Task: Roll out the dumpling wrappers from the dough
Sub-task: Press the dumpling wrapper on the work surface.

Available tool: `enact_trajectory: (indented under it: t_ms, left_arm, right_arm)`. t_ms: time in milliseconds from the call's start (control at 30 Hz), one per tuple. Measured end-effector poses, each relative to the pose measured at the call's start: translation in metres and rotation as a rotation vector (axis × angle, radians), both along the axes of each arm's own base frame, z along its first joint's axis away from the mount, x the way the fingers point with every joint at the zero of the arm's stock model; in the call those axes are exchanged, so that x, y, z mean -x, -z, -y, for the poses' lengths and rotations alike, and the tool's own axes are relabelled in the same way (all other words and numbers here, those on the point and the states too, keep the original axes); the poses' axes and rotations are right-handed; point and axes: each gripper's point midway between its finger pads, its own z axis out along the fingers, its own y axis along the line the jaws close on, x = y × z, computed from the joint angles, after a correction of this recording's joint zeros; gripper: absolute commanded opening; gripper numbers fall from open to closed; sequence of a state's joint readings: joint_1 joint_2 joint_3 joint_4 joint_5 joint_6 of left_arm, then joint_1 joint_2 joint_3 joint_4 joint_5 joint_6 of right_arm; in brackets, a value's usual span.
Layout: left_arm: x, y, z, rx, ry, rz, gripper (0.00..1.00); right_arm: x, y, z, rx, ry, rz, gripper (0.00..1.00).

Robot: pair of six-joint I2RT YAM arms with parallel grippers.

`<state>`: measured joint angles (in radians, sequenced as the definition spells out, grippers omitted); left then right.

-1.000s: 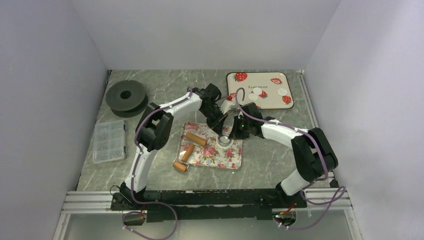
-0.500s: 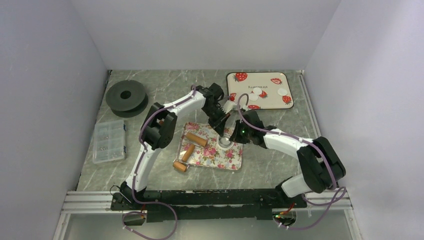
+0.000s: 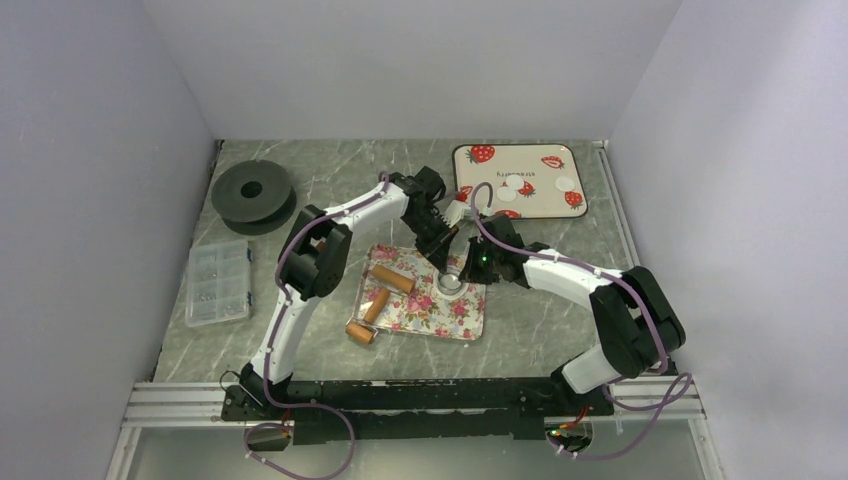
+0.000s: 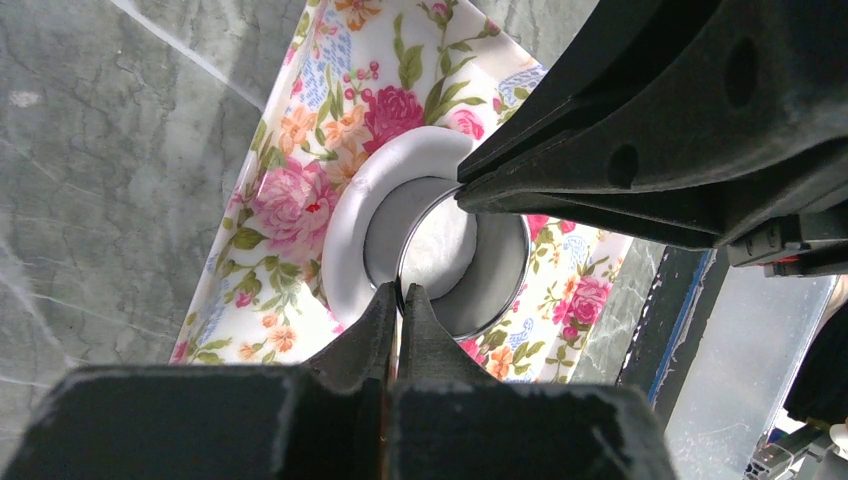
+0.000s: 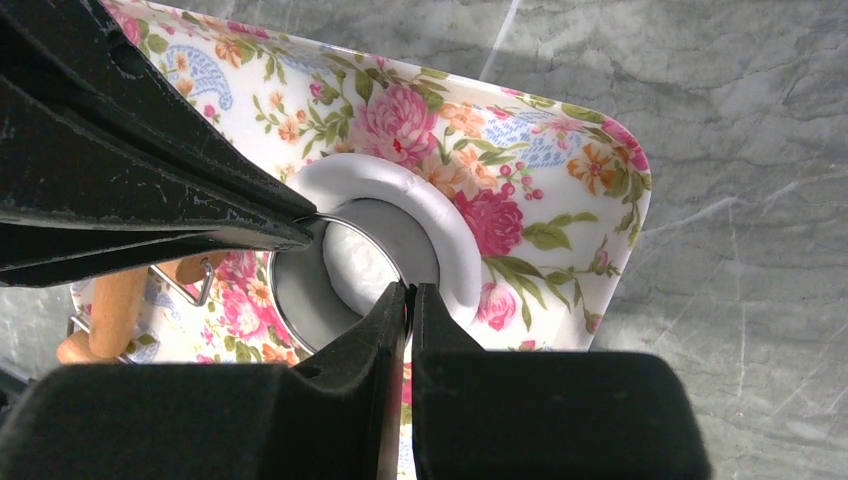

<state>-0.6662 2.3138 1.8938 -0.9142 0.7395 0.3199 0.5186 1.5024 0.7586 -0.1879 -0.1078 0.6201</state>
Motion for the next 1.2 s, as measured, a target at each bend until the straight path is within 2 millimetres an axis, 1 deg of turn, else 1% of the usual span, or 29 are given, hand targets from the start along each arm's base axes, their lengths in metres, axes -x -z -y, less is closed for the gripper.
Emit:
enact_trajectory:
  t_ms: [1200]
  left_arm:
    - [-0.0006, -0.0010, -0.0003, 0.001, -0.003, 0.011, 0.00]
  right_arm:
    - [-0.0003, -0.0006, 0.0008, 0.008, 0.002, 0.019, 0.00]
